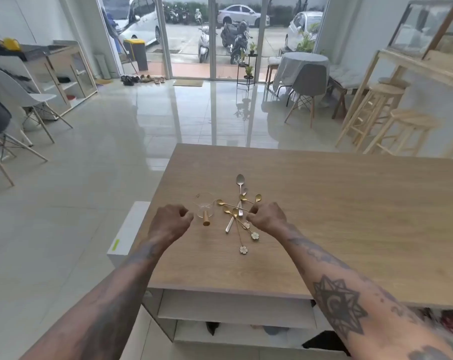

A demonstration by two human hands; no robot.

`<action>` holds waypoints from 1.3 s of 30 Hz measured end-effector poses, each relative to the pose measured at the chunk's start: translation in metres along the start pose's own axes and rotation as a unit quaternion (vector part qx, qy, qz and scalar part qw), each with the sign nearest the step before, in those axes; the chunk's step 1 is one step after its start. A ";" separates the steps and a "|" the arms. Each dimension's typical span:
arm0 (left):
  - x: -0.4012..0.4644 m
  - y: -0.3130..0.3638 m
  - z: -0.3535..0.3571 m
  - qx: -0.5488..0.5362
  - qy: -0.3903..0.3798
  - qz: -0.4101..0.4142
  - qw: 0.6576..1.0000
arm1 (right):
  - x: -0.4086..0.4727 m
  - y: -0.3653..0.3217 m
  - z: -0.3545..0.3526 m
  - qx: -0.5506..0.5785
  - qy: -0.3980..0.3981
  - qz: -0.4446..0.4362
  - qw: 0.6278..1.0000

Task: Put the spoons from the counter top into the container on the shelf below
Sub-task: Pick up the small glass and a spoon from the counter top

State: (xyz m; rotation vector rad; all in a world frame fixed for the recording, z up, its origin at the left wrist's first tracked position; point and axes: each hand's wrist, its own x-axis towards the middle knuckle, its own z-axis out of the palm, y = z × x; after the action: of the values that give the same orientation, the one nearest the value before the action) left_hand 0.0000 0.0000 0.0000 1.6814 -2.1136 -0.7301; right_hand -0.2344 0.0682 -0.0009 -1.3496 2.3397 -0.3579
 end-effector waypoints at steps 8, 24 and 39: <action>0.020 -0.001 0.035 -0.146 -0.043 -0.102 0.983 | 0.023 0.000 0.047 -0.047 0.014 -0.010 0.999; 0.038 -0.005 0.063 -0.367 -0.111 -0.187 0.904 | 0.043 -0.013 0.069 -0.078 0.041 -0.001 0.996; 0.032 0.010 0.044 -0.456 -0.116 -0.203 0.859 | 0.022 -0.029 0.019 0.054 0.146 0.007 0.988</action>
State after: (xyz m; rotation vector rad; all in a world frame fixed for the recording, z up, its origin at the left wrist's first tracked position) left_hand -0.0406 -0.0211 -0.0313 1.4798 -1.1314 -1.7802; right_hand -0.2128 0.0342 -0.0106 -1.3009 2.5195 -0.7113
